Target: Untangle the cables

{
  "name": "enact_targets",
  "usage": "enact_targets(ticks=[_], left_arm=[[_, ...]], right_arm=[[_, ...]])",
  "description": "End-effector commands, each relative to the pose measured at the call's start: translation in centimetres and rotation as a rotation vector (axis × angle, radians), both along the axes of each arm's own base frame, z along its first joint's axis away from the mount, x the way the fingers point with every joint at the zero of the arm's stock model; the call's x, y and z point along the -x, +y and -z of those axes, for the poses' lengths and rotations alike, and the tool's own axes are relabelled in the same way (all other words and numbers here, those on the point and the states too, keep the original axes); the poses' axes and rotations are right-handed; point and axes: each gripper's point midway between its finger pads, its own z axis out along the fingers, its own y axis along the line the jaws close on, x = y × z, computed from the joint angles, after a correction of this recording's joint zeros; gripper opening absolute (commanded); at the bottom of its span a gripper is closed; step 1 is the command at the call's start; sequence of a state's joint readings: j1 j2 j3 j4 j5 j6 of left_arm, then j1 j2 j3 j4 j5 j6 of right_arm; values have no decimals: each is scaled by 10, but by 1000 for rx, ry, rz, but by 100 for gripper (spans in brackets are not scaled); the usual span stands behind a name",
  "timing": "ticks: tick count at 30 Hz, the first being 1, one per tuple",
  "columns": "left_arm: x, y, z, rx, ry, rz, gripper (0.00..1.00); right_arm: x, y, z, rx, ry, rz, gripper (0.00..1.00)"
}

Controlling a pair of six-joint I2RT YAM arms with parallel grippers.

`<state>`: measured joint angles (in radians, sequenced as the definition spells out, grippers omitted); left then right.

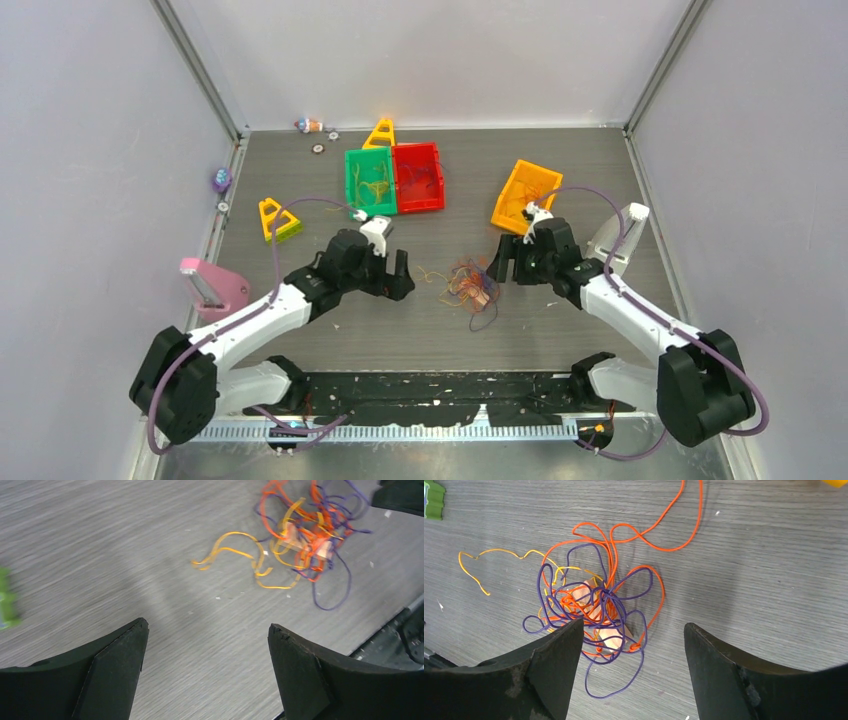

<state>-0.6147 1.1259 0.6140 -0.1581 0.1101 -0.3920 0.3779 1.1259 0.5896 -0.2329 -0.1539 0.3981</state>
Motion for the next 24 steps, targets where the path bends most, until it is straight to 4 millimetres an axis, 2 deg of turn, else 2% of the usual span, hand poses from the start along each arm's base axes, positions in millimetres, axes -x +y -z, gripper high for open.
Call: enact_targets(ticks=[1, 6, 12, 14, 15, 20, 24], left_arm=[[1, -43, -21, 137, -62, 118, 89], [3, -60, -15, 183, -39, 151, 87], [2, -75, -7, 175, 0, 187, 85], [-1, -76, -3, 154, 10, 175, 84], [-3, -76, -1, 143, 14, 171, 84], [-8, -75, 3, 105, 30, 156, 83], [-17, -58, 4, 52, 2, 66, 83]], right_arm=[[-6, 16, -1, -40, -27, -43, 77], [-3, 30, 11, -31, 3, -84, 74], [-2, 47, 16, -20, 15, -120, 64], [-1, 52, 17, -19, 18, -130, 57], [0, 54, 18, -18, 20, -136, 51], [3, 64, 8, -52, 16, -175, 9], [7, 64, -6, -66, -1, -181, 5]])
